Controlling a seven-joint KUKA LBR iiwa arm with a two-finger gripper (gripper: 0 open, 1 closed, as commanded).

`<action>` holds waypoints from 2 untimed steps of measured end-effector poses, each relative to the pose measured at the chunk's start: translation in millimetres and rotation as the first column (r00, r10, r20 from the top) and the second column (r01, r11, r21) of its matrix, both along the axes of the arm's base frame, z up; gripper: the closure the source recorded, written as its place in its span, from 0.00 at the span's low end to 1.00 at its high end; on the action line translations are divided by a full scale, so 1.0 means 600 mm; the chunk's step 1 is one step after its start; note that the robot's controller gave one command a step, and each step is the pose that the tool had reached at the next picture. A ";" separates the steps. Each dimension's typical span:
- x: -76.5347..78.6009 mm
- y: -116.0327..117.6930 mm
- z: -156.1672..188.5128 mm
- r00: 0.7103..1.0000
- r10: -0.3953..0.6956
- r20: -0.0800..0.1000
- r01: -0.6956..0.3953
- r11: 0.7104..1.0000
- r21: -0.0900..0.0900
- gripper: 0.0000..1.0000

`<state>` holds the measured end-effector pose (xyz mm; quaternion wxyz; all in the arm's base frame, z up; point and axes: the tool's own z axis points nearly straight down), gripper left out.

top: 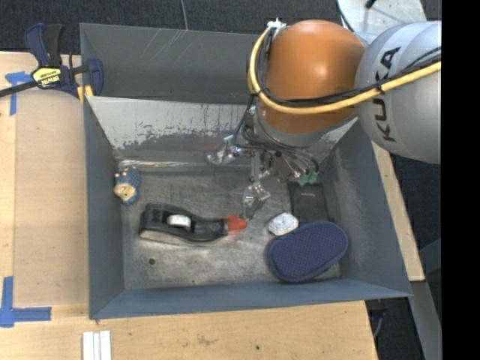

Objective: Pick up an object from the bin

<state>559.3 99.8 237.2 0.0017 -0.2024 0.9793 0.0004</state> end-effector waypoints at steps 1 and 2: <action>-0.072 0.062 -0.185 0.983 0.184 0.020 -0.184 0.983 -0.004 0.00; 0.042 -0.015 -0.269 0.963 0.268 0.013 -0.268 0.963 -0.004 0.00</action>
Offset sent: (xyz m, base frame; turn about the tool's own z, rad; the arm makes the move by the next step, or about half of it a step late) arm -0.0651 0.0517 -0.1527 -0.2325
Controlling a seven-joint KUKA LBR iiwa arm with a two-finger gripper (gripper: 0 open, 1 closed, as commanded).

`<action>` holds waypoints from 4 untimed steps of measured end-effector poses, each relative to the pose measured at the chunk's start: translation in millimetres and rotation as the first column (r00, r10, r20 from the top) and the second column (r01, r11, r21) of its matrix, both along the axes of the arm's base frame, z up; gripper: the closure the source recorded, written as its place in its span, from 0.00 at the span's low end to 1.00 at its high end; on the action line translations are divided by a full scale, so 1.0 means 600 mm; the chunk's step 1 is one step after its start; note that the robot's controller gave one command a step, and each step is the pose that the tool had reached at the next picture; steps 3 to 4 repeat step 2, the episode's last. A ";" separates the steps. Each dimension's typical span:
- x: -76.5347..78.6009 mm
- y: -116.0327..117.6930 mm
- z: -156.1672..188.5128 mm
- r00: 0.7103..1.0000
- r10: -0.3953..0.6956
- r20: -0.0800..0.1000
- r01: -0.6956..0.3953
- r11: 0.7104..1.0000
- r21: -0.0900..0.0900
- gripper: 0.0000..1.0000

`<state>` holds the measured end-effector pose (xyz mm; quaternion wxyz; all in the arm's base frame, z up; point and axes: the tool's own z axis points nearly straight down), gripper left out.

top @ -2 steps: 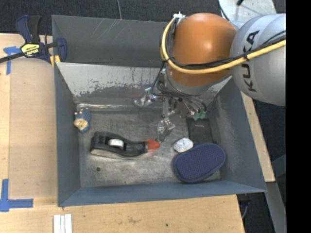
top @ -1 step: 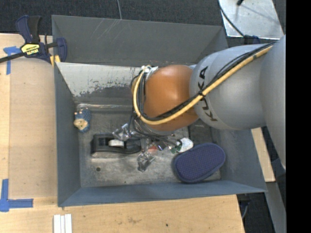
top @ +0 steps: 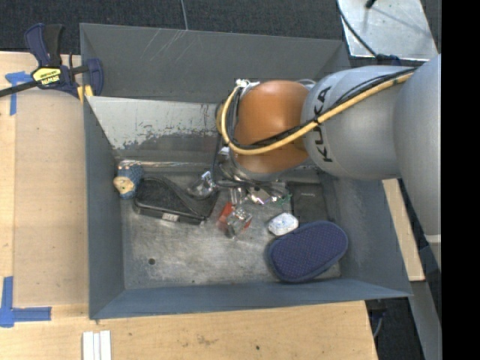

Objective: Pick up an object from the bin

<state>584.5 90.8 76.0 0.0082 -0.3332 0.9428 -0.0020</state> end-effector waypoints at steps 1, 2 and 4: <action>-0.001 0.008 0.007 1.000 0.002 0.003 -0.002 1.000 0.005 1.00; 0.005 0.007 0.363 1.000 0.002 -0.013 -0.002 1.000 -0.003 1.00; 0.005 0.007 0.363 1.000 0.002 -0.013 -0.002 1.000 -0.003 1.00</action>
Offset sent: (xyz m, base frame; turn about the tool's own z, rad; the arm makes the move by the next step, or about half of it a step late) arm 0.0000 0.0000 0.0000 0.0000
